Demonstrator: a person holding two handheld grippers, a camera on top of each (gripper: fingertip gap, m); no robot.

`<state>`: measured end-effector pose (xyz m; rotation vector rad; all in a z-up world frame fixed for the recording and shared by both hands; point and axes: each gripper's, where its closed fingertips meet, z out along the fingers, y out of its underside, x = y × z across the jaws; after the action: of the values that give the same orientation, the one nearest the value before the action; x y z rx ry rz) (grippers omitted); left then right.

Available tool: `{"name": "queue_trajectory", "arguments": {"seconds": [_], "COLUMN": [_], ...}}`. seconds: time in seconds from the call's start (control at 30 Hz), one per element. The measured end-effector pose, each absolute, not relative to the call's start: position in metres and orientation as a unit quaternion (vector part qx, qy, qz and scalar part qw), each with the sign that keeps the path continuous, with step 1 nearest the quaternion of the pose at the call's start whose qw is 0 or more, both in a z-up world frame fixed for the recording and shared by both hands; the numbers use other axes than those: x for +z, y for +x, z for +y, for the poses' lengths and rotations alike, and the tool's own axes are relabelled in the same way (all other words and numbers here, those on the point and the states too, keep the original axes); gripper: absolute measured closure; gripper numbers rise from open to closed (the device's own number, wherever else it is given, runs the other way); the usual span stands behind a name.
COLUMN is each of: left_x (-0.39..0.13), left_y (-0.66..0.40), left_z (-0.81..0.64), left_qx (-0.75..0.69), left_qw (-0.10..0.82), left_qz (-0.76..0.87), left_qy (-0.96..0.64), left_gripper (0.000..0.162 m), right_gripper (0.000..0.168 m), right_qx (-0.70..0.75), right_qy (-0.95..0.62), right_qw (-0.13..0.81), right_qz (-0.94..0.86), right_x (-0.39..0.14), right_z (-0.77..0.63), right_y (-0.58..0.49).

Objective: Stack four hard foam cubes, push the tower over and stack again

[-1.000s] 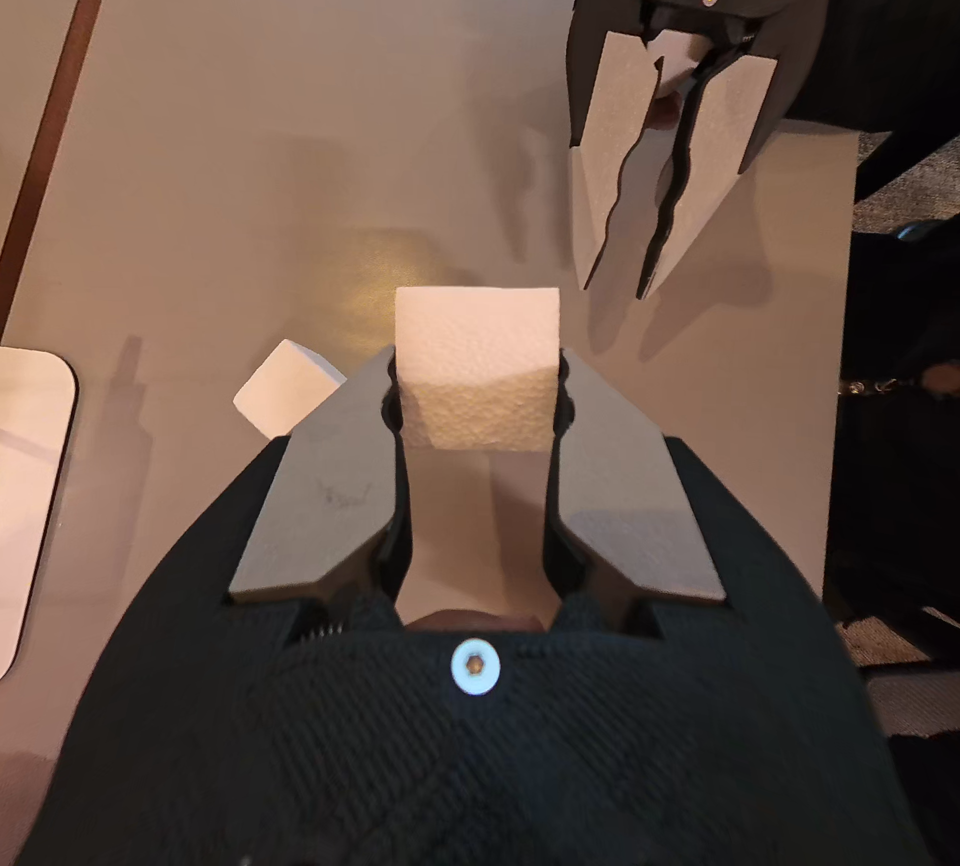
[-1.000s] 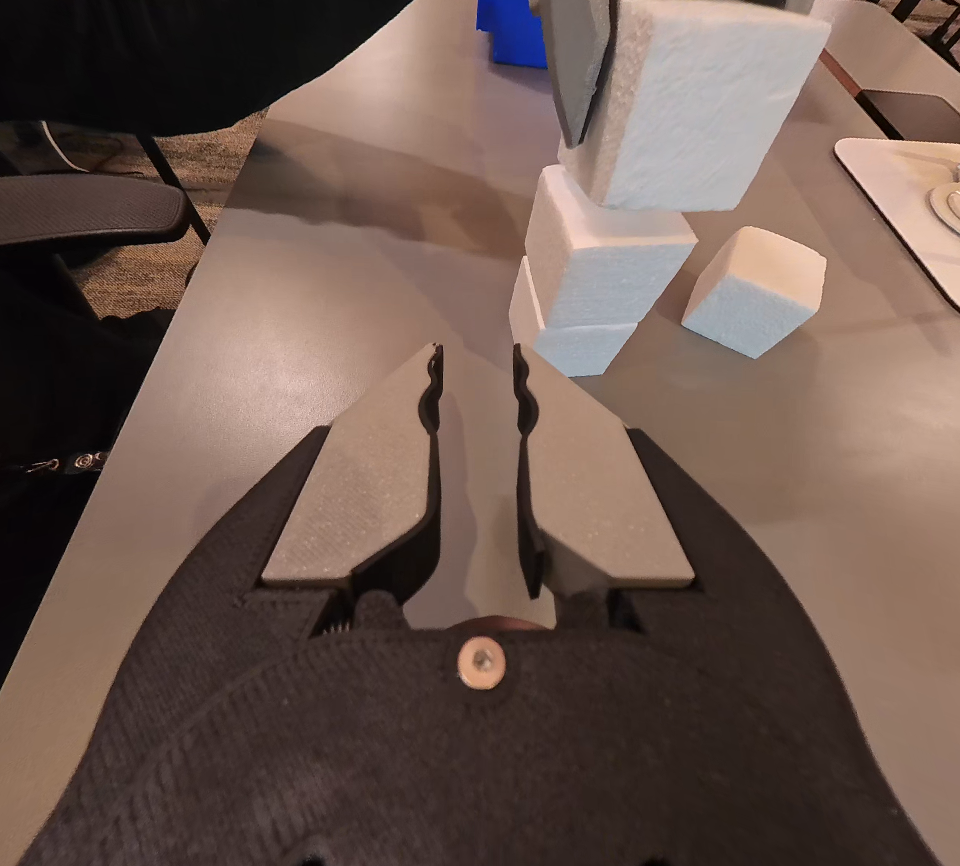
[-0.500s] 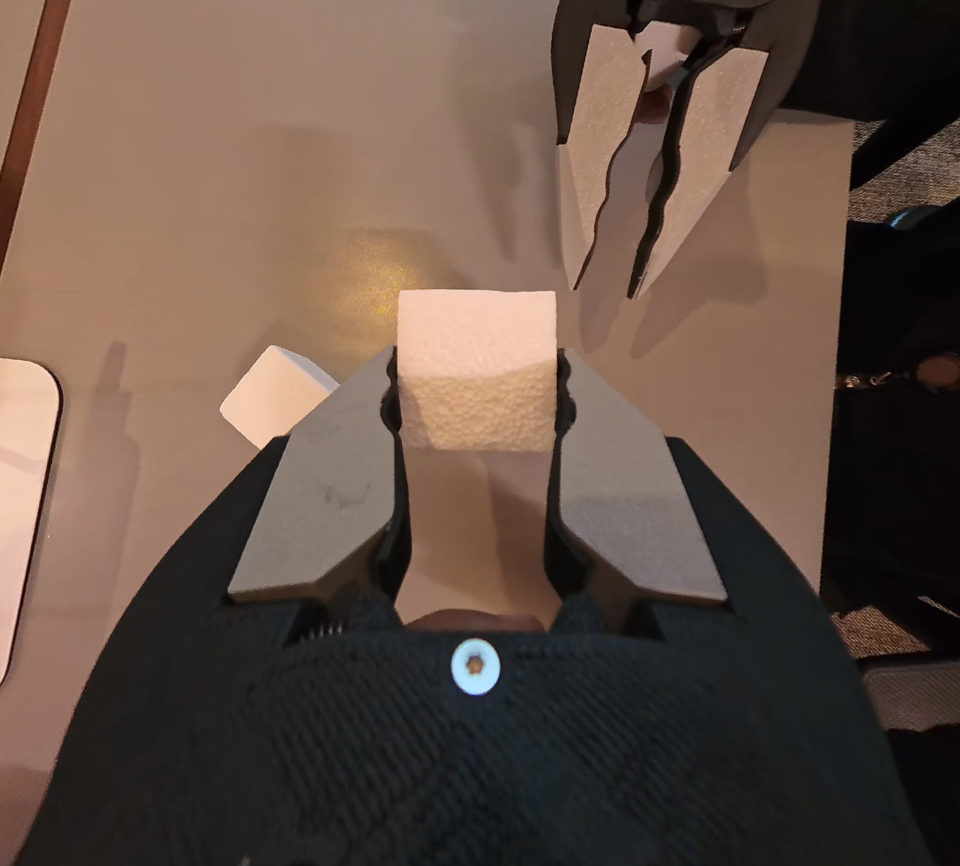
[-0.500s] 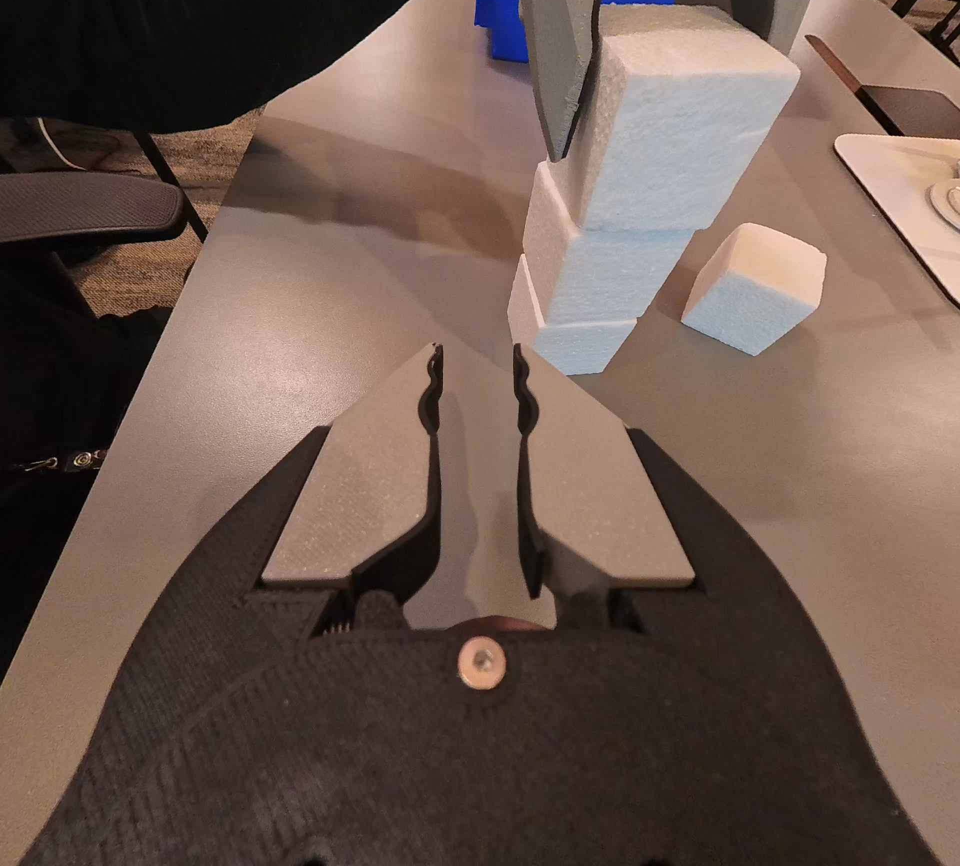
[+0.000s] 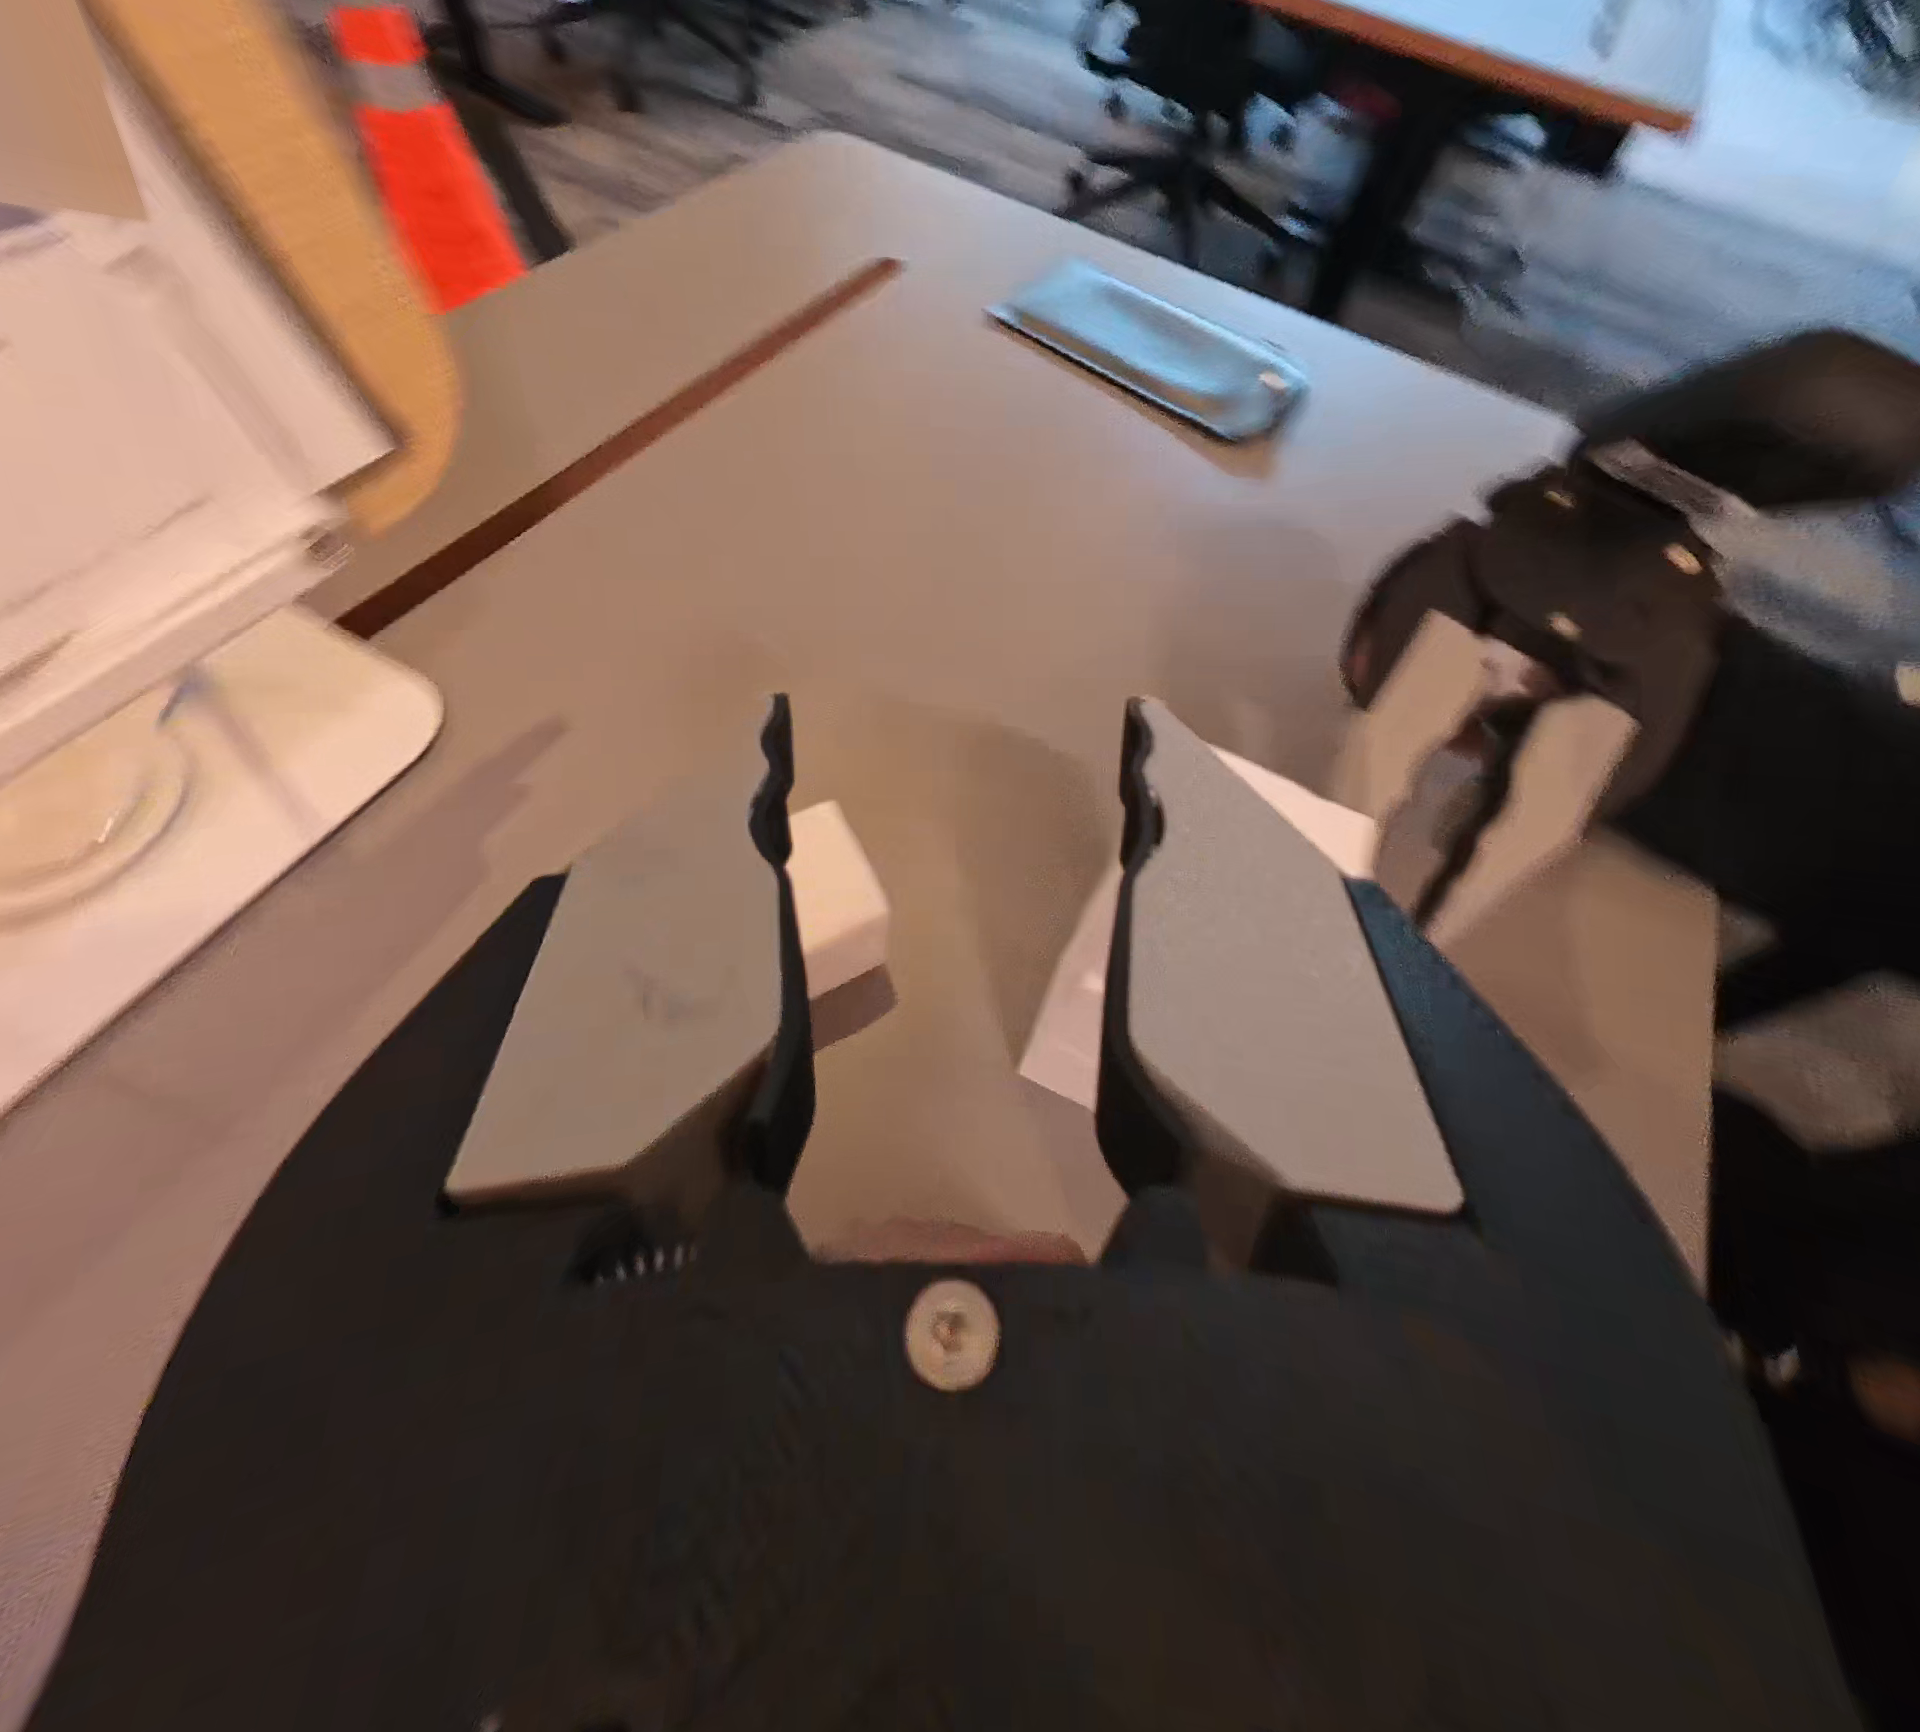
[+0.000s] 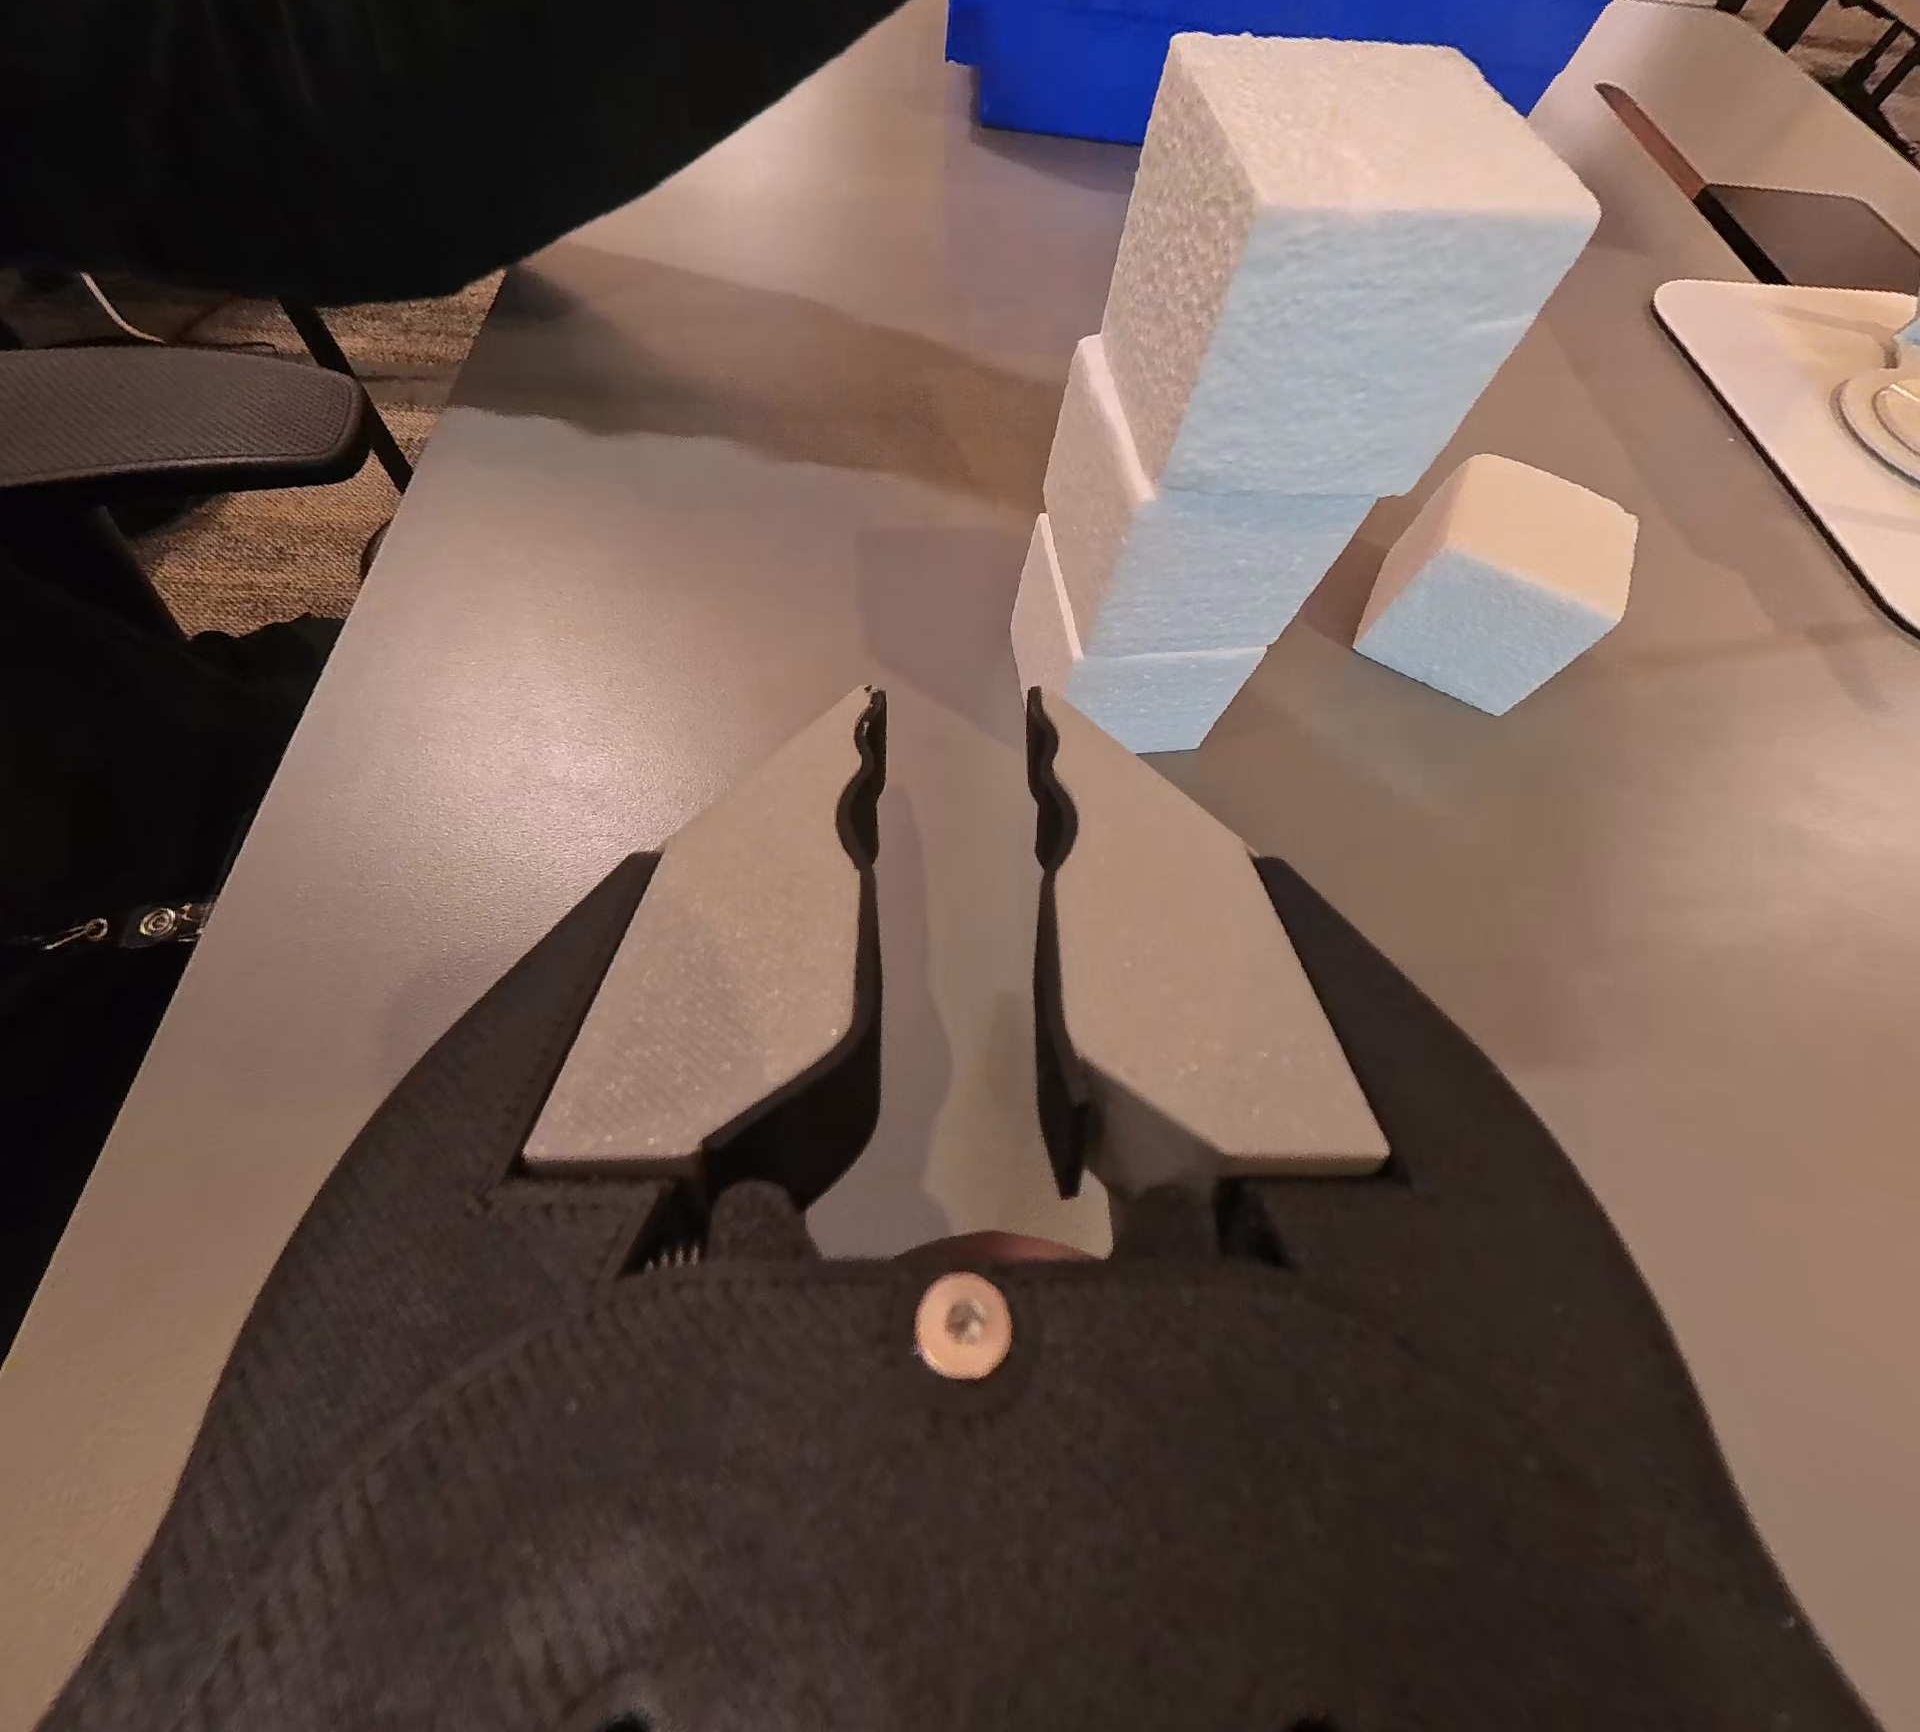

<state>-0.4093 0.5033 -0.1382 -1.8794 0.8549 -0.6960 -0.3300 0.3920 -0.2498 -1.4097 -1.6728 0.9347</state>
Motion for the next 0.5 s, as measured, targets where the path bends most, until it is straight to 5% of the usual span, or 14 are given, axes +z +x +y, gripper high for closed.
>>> {"name": "queue_trajectory", "arguments": {"seconds": [0.23, 0.5], "left_x": [-0.208, -0.232], "left_y": [-0.456, -0.430], "left_z": [0.546, 0.548], "left_qx": [-0.244, -0.156], "left_qw": [0.474, 0.469], "left_qz": [0.184, 0.224], "left_qy": [-0.826, -0.840], "left_gripper": [0.099, 0.090], "right_gripper": [0.144, 0.143], "right_qx": [0.359, 0.349], "right_qy": [-0.555, -0.559], "right_qw": [0.367, 0.362], "right_qz": [-0.655, -0.659], "right_x": [-0.255, -0.261], "right_z": [0.393, 0.393], "right_y": [-0.331, -0.333]}}
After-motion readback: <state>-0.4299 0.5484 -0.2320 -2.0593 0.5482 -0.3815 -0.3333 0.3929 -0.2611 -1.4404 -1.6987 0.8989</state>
